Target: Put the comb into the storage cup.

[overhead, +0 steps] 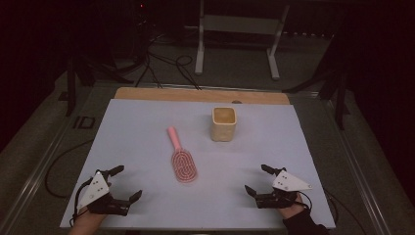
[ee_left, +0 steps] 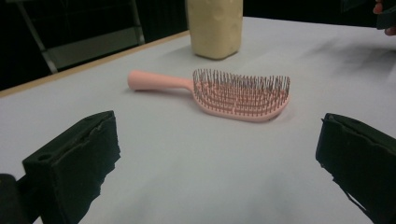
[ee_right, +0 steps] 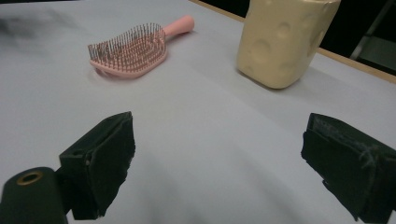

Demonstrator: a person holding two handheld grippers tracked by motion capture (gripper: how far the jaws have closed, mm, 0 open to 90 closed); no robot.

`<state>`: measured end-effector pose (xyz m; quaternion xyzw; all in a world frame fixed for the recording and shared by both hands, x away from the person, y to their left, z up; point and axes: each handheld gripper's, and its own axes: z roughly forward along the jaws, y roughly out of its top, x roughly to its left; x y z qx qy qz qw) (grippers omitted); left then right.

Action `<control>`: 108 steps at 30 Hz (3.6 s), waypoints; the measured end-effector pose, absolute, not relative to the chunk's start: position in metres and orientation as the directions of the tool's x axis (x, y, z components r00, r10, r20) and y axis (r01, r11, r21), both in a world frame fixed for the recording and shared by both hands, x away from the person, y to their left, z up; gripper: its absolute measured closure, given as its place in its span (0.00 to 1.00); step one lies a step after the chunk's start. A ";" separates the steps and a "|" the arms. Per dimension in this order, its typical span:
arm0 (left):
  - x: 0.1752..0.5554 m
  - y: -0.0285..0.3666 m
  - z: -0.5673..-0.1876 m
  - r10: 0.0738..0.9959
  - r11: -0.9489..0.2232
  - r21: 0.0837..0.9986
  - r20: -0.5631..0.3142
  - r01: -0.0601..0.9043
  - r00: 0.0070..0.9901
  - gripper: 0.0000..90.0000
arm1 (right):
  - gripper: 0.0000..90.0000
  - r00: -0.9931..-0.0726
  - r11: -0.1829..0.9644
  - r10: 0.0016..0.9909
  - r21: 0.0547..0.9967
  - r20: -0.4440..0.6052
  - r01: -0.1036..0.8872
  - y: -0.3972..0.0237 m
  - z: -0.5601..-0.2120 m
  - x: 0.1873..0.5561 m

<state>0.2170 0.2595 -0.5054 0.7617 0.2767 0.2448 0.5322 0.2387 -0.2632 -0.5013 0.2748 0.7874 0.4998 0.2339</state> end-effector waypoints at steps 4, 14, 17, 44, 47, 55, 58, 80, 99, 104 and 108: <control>0.217 0.258 -0.505 0.676 -0.288 0.946 0.091 0.148 0.731 0.00 | 0.10 -0.733 0.350 0.673 0.914 -0.092 0.206 -0.264 -0.501 0.240; 0.218 0.255 -0.504 0.645 -0.299 0.944 0.090 0.143 0.759 0.00 | 0.10 -0.731 0.351 0.676 0.912 -0.091 0.212 -0.263 -0.499 0.238; 0.218 0.254 -0.503 0.642 -0.297 0.943 0.082 0.148 0.762 0.00 | 0.10 -0.729 0.342 0.678 0.917 -0.088 0.207 -0.263 -0.499 0.239; 0.241 0.234 -0.434 0.559 -0.336 0.936 0.106 0.108 0.823 0.00 | 0.10 -0.727 0.315 0.682 0.929 -0.078 0.196 -0.263 -0.495 0.238; 0.247 0.230 -0.424 0.553 -0.355 0.928 0.114 0.110 0.825 0.00 | 0.10 -0.728 0.314 0.682 0.929 -0.076 0.197 -0.263 -0.495 0.238; 0.269 0.220 -0.411 0.535 -0.355 0.926 0.087 0.130 0.840 0.00 | 0.10 -0.729 0.307 0.681 0.932 -0.075 0.192 -0.263 -0.494 0.238; 0.278 0.216 -0.407 0.539 -0.347 0.927 0.074 0.142 0.839 0.00 | 0.10 -0.729 0.304 0.681 0.933 -0.071 0.193 -0.264 -0.494 0.238; 0.333 0.180 -0.414 0.562 -0.423 0.866 0.018 0.268 0.827 0.00 | 0.10 -0.731 0.299 0.679 0.935 -0.068 0.191 -0.263 -0.494 0.239; 0.383 0.147 -0.427 0.571 -0.449 0.850 0.036 0.275 0.820 0.15 | 0.10 -0.737 0.296 0.673 0.936 -0.062 0.192 -0.263 -0.494 0.239; 0.392 0.142 -0.432 0.586 -0.460 0.844 0.054 0.277 0.808 0.18 | 0.10 -0.739 0.293 0.671 0.937 -0.058 0.192 -0.263 -0.494 0.239; 0.399 0.139 -0.437 0.603 -0.464 0.843 0.077 0.271 0.794 0.23 | 0.10 -0.740 0.290 0.670 0.938 -0.057 0.190 -0.263 -0.494 0.239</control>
